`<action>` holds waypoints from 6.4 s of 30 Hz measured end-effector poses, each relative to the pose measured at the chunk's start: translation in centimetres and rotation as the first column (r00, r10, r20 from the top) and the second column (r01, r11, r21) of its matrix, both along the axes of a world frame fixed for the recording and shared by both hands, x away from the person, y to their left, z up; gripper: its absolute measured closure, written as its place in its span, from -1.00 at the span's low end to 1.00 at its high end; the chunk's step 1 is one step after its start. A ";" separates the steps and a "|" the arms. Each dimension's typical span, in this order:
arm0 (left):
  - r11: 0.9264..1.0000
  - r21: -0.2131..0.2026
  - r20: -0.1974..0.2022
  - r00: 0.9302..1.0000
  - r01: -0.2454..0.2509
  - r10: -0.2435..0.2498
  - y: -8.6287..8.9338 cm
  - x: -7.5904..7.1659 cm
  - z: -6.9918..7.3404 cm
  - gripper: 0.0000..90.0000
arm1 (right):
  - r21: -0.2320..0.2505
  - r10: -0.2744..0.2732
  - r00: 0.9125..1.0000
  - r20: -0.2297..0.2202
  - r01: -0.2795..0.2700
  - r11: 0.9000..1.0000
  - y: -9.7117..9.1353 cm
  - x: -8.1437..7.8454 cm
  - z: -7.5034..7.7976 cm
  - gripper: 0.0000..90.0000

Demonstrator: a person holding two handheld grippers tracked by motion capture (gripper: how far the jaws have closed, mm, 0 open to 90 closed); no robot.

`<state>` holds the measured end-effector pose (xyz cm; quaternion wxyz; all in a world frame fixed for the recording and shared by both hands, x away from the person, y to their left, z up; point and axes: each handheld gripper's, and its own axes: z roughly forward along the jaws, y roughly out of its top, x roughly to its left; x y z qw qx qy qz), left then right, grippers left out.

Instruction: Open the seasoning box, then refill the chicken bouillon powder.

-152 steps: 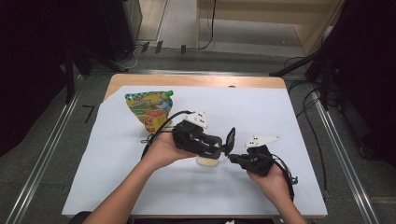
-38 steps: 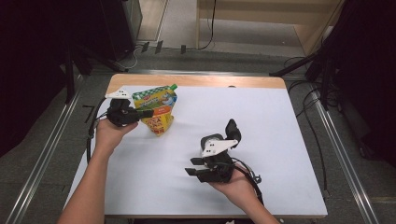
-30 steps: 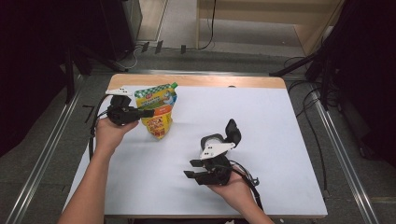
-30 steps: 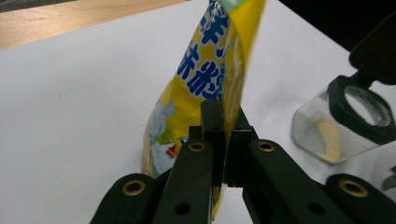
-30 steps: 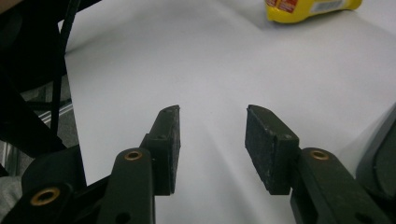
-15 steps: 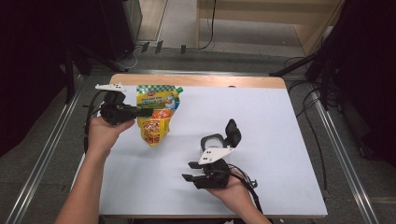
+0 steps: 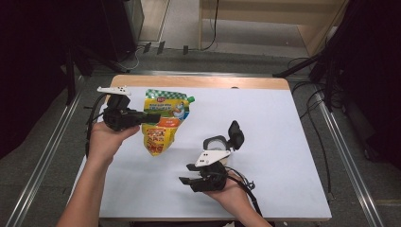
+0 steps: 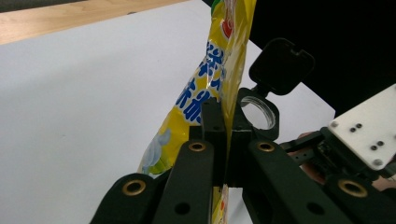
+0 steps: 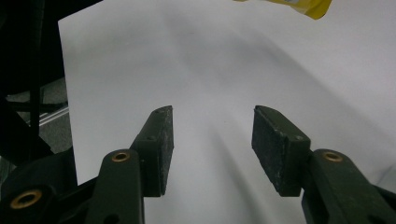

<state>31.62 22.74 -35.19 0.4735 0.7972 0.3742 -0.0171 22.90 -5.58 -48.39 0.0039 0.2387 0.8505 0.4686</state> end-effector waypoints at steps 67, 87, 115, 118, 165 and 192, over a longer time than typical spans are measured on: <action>0.994 -0.052 -0.119 0.987 0.098 -0.103 -5.9 -4.1 -0.1 1.00 | 0.031 -0.027 0.979 0.204 0.021 0.999 2.9 -1.6 -1.0 0.31; 0.995 -0.049 -0.133 0.987 0.090 -0.096 -6.6 -3.7 -1.2 0.96 | 0.063 0.007 0.987 0.159 -0.017 0.998 3.3 -2.6 -0.1 0.32; 0.994 -0.027 -0.162 0.981 0.107 -0.110 -8.7 -3.2 -2.6 0.72 | 0.131 0.040 0.998 0.045 -0.046 0.990 3.0 -3.4 1.4 0.36; 0.995 -0.005 -0.171 0.980 0.098 -0.098 -9.1 -3.2 -2.7 0.71 | 0.126 0.035 0.999 0.032 -0.039 0.991 3.0 -3.4 1.5 0.35; 0.999 0.053 -0.311 0.950 0.002 0.014 -10.7 -1.6 -0.7 0.51 | 0.179 0.072 0.997 -0.039 -0.064 0.982 3.0 -1.9 3.7 0.33; 0.984 0.169 -0.261 0.965 0.049 -0.003 -11.2 -2.0 -0.4 0.92 | 0.173 0.071 0.997 -0.037 -0.063 0.983 3.4 -2.1 2.8 0.44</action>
